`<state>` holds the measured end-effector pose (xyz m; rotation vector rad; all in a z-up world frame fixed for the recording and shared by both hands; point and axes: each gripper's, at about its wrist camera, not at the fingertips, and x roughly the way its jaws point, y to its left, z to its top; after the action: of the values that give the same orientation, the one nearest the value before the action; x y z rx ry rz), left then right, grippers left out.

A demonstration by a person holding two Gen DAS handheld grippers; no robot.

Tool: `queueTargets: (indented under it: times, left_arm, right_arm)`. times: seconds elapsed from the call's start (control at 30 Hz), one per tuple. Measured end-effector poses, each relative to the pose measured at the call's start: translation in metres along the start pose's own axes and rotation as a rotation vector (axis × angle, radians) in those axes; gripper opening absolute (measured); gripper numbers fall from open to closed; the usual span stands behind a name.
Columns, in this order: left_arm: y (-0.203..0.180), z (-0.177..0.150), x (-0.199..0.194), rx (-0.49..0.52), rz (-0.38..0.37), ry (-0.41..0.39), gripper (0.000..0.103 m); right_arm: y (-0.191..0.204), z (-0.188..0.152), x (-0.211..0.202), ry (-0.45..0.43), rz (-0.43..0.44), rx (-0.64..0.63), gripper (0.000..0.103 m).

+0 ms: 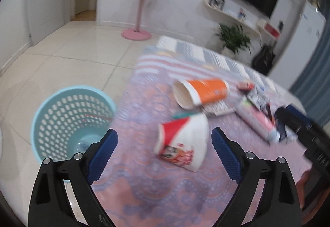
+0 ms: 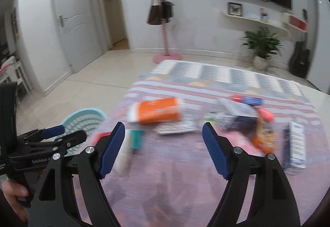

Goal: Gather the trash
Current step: 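Grasp the panda paper cup with the left tool while the right tool grasps the pink bottle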

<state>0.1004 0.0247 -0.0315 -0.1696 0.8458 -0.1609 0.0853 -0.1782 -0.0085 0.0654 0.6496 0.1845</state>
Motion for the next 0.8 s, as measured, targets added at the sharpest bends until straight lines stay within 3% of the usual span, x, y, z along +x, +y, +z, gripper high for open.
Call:
queueTargets:
  times: [0.23,0.43,0.8]
  left_arm:
    - [-0.025,-0.013,0.039,0.067,0.094,0.093,0.09]
    - [-0.025,-0.019,0.057,0.066,0.108,0.144,0.09]
    - [-0.018,-0.028,0.083,0.031,0.099,0.191,0.09]
  right_arm:
    - [-0.066,-0.019,0.0,-0.008,-0.104,0.023,0.074]
    - [-0.102,-0.041,0.021,0.05,-0.132,0.029,0.074]
    - [-0.124,-0.055,0.07,0.172,-0.124,0.02,0.074]
